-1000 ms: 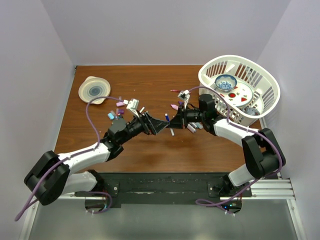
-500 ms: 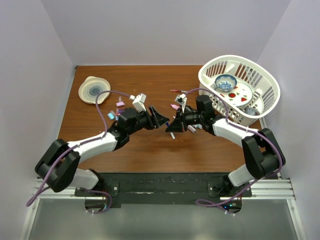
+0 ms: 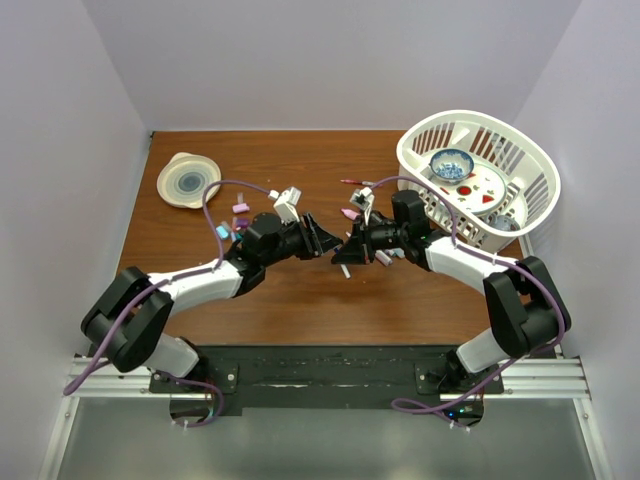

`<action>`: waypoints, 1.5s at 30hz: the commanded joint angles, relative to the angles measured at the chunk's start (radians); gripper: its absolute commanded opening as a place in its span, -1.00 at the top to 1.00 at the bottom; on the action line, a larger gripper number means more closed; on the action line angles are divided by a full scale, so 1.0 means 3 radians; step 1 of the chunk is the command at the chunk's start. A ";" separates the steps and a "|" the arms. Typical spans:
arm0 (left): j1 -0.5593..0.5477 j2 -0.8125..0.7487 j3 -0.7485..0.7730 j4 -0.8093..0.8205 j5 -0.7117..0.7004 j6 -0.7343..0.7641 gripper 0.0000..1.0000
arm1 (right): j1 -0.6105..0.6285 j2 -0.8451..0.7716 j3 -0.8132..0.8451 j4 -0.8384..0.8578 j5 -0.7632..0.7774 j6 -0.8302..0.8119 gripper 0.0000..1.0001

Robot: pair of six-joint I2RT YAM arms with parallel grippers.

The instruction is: Open the pen caps

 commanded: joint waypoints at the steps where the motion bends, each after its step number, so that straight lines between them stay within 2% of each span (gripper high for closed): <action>1: -0.0023 0.0048 0.0097 0.0207 0.0056 -0.0060 0.20 | 0.0029 -0.0040 0.0105 0.0152 0.0025 0.0066 1.00; 3: -0.0038 0.0063 0.0092 0.0242 0.0061 -0.0091 0.23 | 0.0039 -0.0030 0.0095 0.0188 0.0046 0.0107 1.00; 14: -0.0043 0.0053 0.0071 0.0365 0.0082 -0.0152 0.98 | 0.0055 0.0006 0.0105 0.0168 0.0112 0.0122 1.00; 18: 0.0018 -0.0079 0.0010 0.0360 -0.0046 -0.0178 1.00 | 0.0055 0.0006 0.0105 0.0163 0.0102 0.0127 1.00; 28: 0.0646 -0.0417 -0.0041 0.0263 -0.0261 -0.0275 1.00 | 0.0116 0.0052 0.0177 -0.0016 0.0061 0.0020 1.00; 38: 0.1117 -0.0887 -0.0067 -0.0370 -0.0884 0.0154 1.00 | 0.0233 0.0185 0.0387 -0.0492 0.0082 -0.0328 1.00; 45: 0.1485 -0.0975 -0.0588 -0.0632 -0.1048 -0.0034 1.00 | 0.0228 0.0210 0.0596 -0.1094 0.0005 -0.1027 1.00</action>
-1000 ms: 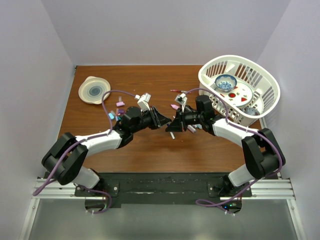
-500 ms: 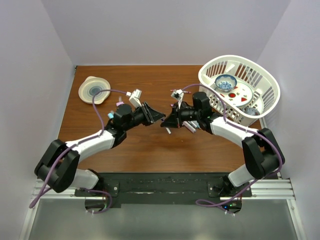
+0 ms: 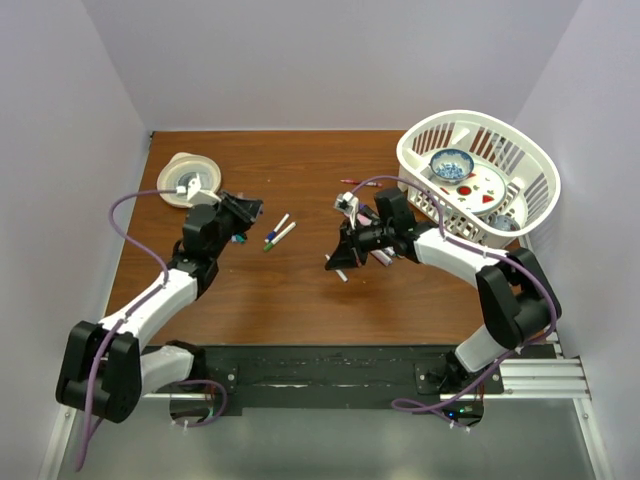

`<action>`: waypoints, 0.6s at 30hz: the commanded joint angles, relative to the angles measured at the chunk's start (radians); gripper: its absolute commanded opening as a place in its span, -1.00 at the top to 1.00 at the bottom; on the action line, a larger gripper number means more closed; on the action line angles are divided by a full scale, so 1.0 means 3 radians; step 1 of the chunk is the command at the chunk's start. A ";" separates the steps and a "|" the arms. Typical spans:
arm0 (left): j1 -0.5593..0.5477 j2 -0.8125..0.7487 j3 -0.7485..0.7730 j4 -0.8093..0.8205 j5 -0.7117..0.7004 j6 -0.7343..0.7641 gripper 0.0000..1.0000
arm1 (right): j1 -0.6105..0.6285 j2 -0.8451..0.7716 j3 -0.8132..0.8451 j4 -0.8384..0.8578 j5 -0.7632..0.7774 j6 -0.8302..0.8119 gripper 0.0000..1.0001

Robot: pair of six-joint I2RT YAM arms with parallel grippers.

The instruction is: Open the pen caps

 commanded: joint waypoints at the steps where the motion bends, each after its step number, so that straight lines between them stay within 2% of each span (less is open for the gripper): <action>1: 0.0310 0.0008 -0.0444 -0.0219 -0.0218 -0.0075 1.00 | 0.0011 -0.0001 0.0233 -0.0405 -0.0159 -0.0545 1.00; 5: 0.0556 0.0232 -0.0609 -0.0167 -0.0233 -0.0163 1.00 | 0.0016 0.0025 0.0258 -0.0451 -0.0159 -0.0591 1.00; 12: 0.0817 0.0708 -0.0553 -0.0137 -0.0239 -0.0147 0.98 | 0.0011 0.0071 0.0279 -0.0492 -0.0164 -0.0622 1.00; 15: 0.0879 0.0897 -0.0466 -0.0147 -0.0223 -0.0152 0.63 | 0.0006 0.0086 0.0289 -0.0502 -0.0154 -0.0627 1.00; 17: 0.0925 0.1015 -0.0400 -0.0162 -0.0162 -0.0173 0.52 | 0.0006 0.0096 0.0294 -0.0517 -0.0154 -0.0632 1.00; 18: 0.0940 0.1041 -0.0389 -0.0162 -0.0147 -0.0183 0.39 | 0.0011 0.0096 0.0299 -0.0527 -0.0149 -0.0647 1.00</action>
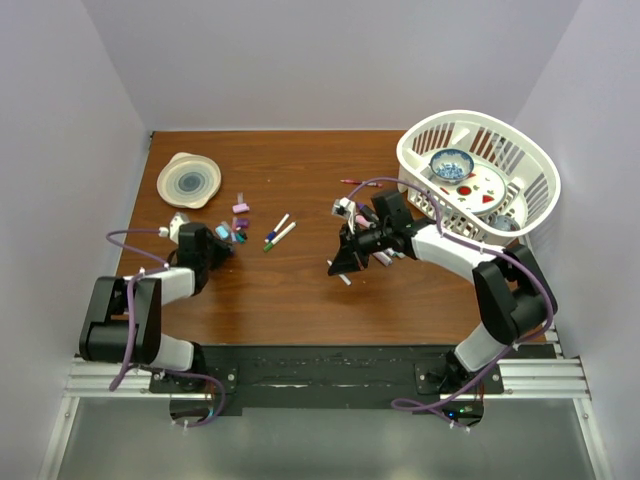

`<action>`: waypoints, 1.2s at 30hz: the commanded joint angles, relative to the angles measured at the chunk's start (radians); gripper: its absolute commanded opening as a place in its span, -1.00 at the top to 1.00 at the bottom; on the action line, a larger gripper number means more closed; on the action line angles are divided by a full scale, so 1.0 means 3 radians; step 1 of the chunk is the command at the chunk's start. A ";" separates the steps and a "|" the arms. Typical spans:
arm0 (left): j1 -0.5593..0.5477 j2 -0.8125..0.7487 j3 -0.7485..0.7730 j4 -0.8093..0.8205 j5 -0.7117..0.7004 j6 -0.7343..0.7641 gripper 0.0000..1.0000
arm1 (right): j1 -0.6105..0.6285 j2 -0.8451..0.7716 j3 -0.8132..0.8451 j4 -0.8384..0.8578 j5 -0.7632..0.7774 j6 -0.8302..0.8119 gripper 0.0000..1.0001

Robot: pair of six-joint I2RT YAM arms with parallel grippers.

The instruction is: Open the pen caps

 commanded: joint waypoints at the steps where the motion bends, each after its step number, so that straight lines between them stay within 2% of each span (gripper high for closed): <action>1: 0.0108 0.0178 0.0196 0.0082 0.0033 -0.0042 0.32 | 0.0006 0.0002 0.0153 -0.0032 -0.0064 -0.0099 1.00; 3: 0.0109 0.0147 0.0247 0.0031 0.0094 -0.0032 0.08 | 0.0001 0.0002 0.0163 -0.0072 -0.0038 -0.0140 1.00; 5: 0.0109 -0.0006 0.0272 -0.0056 0.0084 0.0004 -0.01 | 0.0001 -0.0003 0.0194 -0.0113 0.0053 -0.0181 1.00; 6: 0.0109 -0.0067 0.0273 -0.0082 0.0074 0.0019 -0.14 | -0.0004 -0.0008 0.0204 -0.0174 0.0100 -0.0242 1.00; 10: 0.0109 -0.0511 0.0283 -0.0327 0.0048 0.0050 -0.31 | -0.0025 -0.0044 0.0265 -0.0338 0.0513 -0.0421 1.00; 13: 0.0109 -0.0874 0.0278 -0.0363 0.0145 0.0167 -0.31 | -0.0055 -0.0110 0.0296 -0.0410 0.1101 -0.0554 1.00; 16: 0.0109 -0.1237 0.0252 -0.0113 0.0640 0.0554 -0.34 | -0.0142 -0.0141 0.0327 -0.0430 0.1628 -0.0575 1.00; 17: 0.0109 -0.1325 0.0237 -0.0032 0.0945 0.0647 -0.50 | -0.0163 -0.0136 0.0347 -0.0446 0.1740 -0.0585 1.00; 20: 0.0109 -0.1519 0.0364 -0.0132 0.1402 0.1010 -0.71 | -0.0296 -0.0095 0.0388 -0.0502 0.2007 -0.0631 1.00; 24: 0.0109 -0.1464 0.0915 -0.1019 0.1766 0.1862 -0.83 | -0.0423 0.0048 0.0439 -0.0568 0.2237 -0.0692 0.97; 27: 0.0109 -0.1453 0.1050 -0.1456 0.1772 0.2212 -0.89 | -0.0449 0.0135 0.0500 -0.0650 0.2411 -0.0769 0.93; 31: 0.0109 -0.1647 0.0800 -0.1238 0.1751 0.2193 -0.89 | -0.0465 0.0227 0.0521 -0.0671 0.2513 -0.0790 0.86; 36: 0.0109 -0.1576 0.0840 -0.1294 0.1766 0.2233 -0.90 | -0.0505 0.0294 0.0526 -0.0671 0.2575 -0.0785 0.76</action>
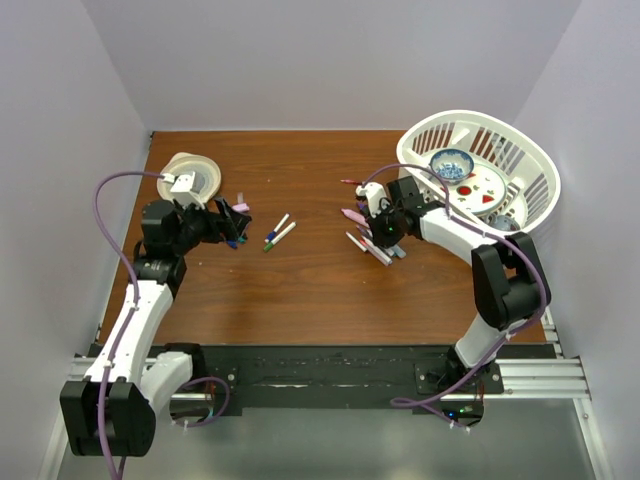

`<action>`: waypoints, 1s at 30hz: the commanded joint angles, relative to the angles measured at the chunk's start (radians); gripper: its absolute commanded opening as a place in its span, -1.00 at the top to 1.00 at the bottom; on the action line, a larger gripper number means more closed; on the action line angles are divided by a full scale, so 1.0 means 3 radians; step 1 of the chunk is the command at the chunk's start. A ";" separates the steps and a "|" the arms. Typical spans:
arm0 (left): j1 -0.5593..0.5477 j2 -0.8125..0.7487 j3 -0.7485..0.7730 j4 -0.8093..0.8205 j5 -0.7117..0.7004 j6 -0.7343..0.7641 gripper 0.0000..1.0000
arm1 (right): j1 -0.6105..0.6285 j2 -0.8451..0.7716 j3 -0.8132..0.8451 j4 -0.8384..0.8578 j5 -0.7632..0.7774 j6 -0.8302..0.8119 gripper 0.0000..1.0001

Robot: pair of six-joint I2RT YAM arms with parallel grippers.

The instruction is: Open the pen caps

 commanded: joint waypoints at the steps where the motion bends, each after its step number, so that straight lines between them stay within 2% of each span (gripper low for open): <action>1: 0.0017 0.0013 0.0001 -0.0032 0.0140 0.0195 -0.90 | -0.0035 0.0013 0.0136 -0.0043 0.0147 -0.0061 0.74; 10: 0.0022 0.0049 -0.0030 0.0029 0.0293 0.0190 -0.91 | -0.0050 0.0043 0.0156 -0.0053 0.0163 -0.0061 0.50; 15: 0.0017 0.0141 -0.0045 0.0044 0.0401 0.0195 -0.90 | -0.0061 -0.0018 0.0167 -0.0078 0.0148 -0.0056 0.45; 20: -0.0115 0.0371 0.0021 -0.0088 0.0401 0.0190 -0.73 | -0.0096 -0.0217 0.0223 -0.0246 -0.0102 -0.0168 0.43; 21: -0.0161 0.0493 0.0052 -0.0134 0.0376 0.0225 -0.70 | -0.0101 -0.0248 0.0238 -0.0313 -0.0306 -0.0229 0.43; 28: -0.0708 0.1041 0.0435 -0.0605 -0.0339 0.0384 -0.33 | -0.0112 -0.0570 0.0238 -0.0493 -0.0951 -0.0450 0.43; 30: -0.0760 0.1178 0.0481 -0.0676 -0.0427 0.0410 -0.28 | -0.0107 -0.0631 0.0238 -0.0503 -0.1038 -0.0460 0.43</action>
